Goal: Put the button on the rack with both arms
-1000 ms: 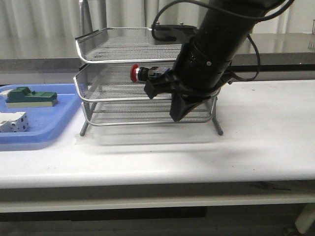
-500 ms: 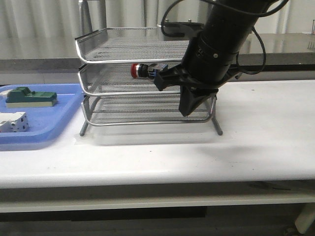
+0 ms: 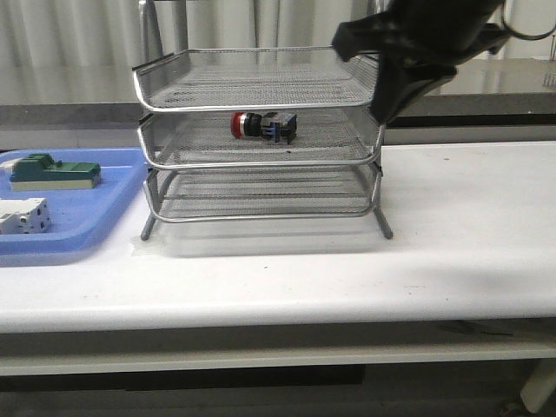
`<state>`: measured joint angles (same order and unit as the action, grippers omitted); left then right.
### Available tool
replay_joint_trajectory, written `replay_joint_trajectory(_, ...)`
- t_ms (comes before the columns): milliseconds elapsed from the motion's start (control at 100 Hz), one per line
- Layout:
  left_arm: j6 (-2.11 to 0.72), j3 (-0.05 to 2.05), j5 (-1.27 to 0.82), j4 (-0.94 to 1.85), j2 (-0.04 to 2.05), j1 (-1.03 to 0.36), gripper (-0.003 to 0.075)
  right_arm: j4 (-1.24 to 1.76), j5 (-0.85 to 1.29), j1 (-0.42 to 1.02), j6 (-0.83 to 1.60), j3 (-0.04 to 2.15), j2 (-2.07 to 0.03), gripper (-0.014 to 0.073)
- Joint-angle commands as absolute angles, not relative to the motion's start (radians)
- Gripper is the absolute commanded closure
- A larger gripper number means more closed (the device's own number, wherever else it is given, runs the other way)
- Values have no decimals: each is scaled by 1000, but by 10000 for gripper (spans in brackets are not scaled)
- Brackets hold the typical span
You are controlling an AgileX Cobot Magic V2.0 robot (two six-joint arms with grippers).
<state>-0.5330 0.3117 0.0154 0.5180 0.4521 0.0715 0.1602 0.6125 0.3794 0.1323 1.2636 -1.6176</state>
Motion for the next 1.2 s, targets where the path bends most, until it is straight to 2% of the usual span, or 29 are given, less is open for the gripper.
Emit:
replay_joint_trajectory(0, -524, 340, 82, 524, 455, 71, 741, 140, 556, 339, 143, 1238, -1512, 658)
replay_joint_trajectory(570, -524, 340, 82, 524, 455, 71, 741, 124, 320, 86, 143, 756, -922, 658)
replay_joint_trajectory(940, -524, 340, 82, 524, 455, 71, 741, 116, 306, 62, 143, 501, -484, 658)
replay_joint_trajectory(1190, -524, 340, 82, 524, 455, 71, 741, 109, 313, 62, 143, 441, -309, 658)
